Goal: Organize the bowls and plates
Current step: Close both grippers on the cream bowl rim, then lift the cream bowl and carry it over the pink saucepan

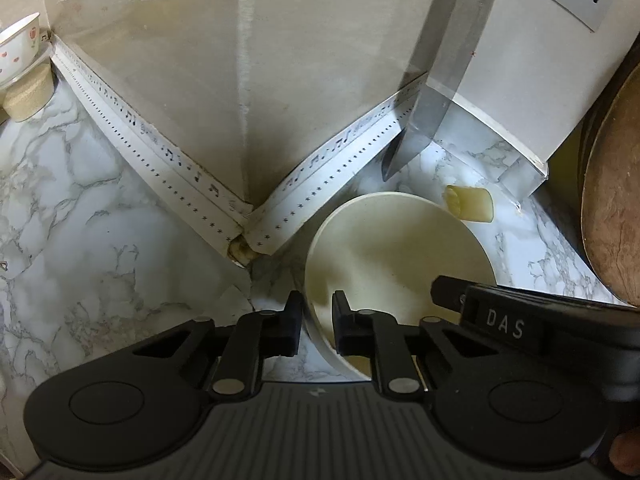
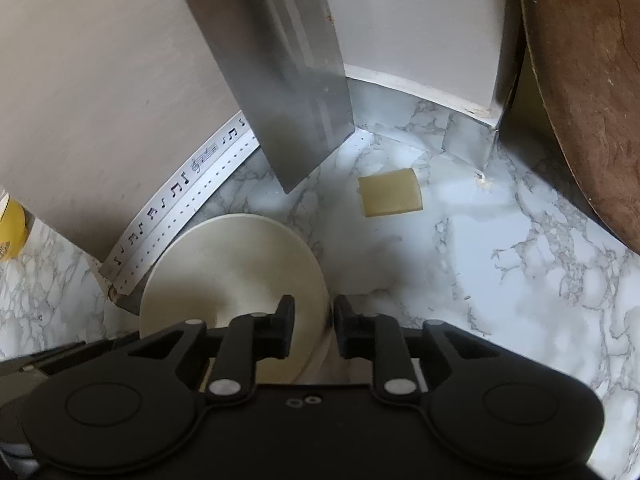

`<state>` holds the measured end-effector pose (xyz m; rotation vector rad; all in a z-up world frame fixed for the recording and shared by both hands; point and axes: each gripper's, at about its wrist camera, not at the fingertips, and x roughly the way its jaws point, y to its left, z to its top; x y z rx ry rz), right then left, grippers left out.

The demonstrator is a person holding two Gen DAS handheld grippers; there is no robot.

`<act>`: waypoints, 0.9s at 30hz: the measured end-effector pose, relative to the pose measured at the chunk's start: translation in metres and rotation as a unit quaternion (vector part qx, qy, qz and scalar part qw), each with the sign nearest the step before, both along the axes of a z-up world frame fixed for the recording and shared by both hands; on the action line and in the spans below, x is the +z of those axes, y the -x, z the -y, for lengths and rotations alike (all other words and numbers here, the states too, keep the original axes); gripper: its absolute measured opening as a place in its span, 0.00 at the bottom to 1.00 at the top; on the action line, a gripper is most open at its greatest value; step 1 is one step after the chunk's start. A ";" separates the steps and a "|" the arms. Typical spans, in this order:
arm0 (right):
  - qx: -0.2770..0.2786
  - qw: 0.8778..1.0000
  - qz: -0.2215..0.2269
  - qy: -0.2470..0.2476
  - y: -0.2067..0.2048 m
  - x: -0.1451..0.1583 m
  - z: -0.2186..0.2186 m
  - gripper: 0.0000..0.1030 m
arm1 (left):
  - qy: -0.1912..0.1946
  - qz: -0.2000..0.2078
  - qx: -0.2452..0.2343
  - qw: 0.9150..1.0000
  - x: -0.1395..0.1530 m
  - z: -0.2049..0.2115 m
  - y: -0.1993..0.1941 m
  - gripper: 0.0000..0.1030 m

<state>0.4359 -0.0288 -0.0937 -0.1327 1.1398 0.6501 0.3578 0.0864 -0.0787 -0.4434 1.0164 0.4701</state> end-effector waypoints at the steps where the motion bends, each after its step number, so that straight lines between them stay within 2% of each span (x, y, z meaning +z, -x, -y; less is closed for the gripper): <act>1: 0.000 1.000 0.001 0.001 0.001 0.000 0.000 0.17 | -0.001 0.000 -0.001 1.000 0.000 0.000 0.001 0.14; 3: -0.001 1.000 0.002 0.003 0.002 0.000 0.000 0.12 | -0.003 -0.001 -0.002 1.000 0.000 -0.001 0.002 0.13; 15: -0.004 1.000 0.012 0.010 0.022 0.018 0.003 0.11 | 0.006 -0.017 -0.025 1.000 0.009 0.002 0.020 0.09; 27: -0.016 0.999 0.043 0.000 0.057 0.061 0.015 0.10 | 0.000 -0.001 -0.064 0.998 0.053 0.011 0.055 0.09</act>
